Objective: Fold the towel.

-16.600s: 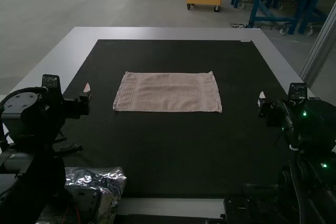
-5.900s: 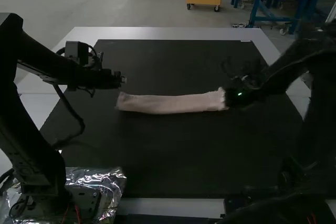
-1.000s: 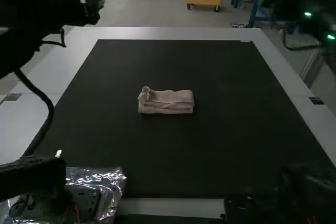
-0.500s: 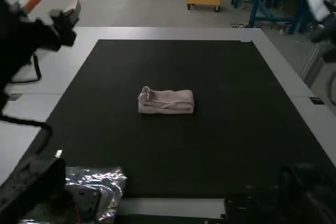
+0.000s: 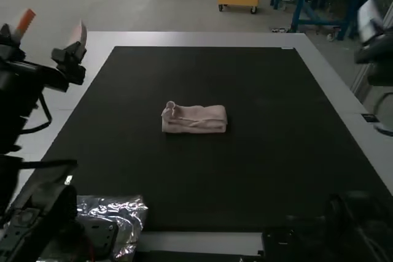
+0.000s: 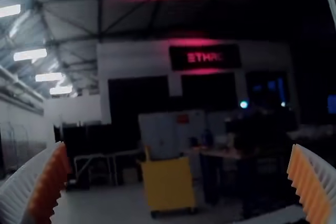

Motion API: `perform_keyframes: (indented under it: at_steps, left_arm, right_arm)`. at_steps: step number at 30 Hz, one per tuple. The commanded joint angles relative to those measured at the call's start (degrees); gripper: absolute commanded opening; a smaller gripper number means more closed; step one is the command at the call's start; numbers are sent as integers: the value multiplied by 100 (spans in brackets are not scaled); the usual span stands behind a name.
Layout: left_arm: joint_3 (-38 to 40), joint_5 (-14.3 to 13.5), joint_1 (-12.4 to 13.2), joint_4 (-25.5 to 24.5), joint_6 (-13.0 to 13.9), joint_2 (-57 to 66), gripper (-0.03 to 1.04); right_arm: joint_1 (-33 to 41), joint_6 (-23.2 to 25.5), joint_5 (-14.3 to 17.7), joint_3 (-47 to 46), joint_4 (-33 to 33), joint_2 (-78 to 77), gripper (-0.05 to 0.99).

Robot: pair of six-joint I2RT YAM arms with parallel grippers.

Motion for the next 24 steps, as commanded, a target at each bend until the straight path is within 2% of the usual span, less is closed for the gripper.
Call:
perform_keyframes:
  at_steps: [1,3,4,7,8,10,12,14,16,18,21,22,24]
  left_arm:
    - [-658,0,32,327,752,-16,97]
    - [-957,-9,41,406,832,-16,97]
    - [-1072,-9,41,415,814,-16,97]
    - [-1397,-158,41,626,752,-16,97]
    - [-1502,-193,41,749,621,-16,97]
    - [-1687,-184,41,863,550,-16,97]
    - [-1845,-202,41,854,550,-16,97]
    - [-1915,-281,41,591,550,-16,97]
    - [-1933,-527,24,133,594,-16,97]
    - [-1959,-606,-3,-121,665,-16,97]
    - [-2003,-1081,-12,-420,840,-16,97]
    - [-2003,-1230,-3,-640,849,-16,97]
    - [-2012,-1283,6,-1079,796,-16,97]
  right_arm:
    - [-21,-966,759,-833,700,-32,91]
    - [-30,-1221,1383,-1369,1324,-40,91]
    - [-39,-1326,1515,-1598,1570,-32,91]
    - [-56,-1607,1647,-2169,2009,-40,91]
    - [-65,-1686,1656,-2353,2097,-40,91]
    - [-65,-1757,1638,-2679,2326,-32,91]
    - [-65,-1765,1576,-2916,2343,-32,91]
    - [-65,-1748,1550,-3100,2317,-32,91]
    - [-56,-1528,1462,-3083,1790,-40,91]
    - [-56,-1317,1313,-3092,1315,-40,91]
    - [-56,-1264,935,-3092,691,-40,91]
    - [-56,-1150,917,-3092,489,-40,91]
    - [-65,-1018,917,-3092,216,-40,91]
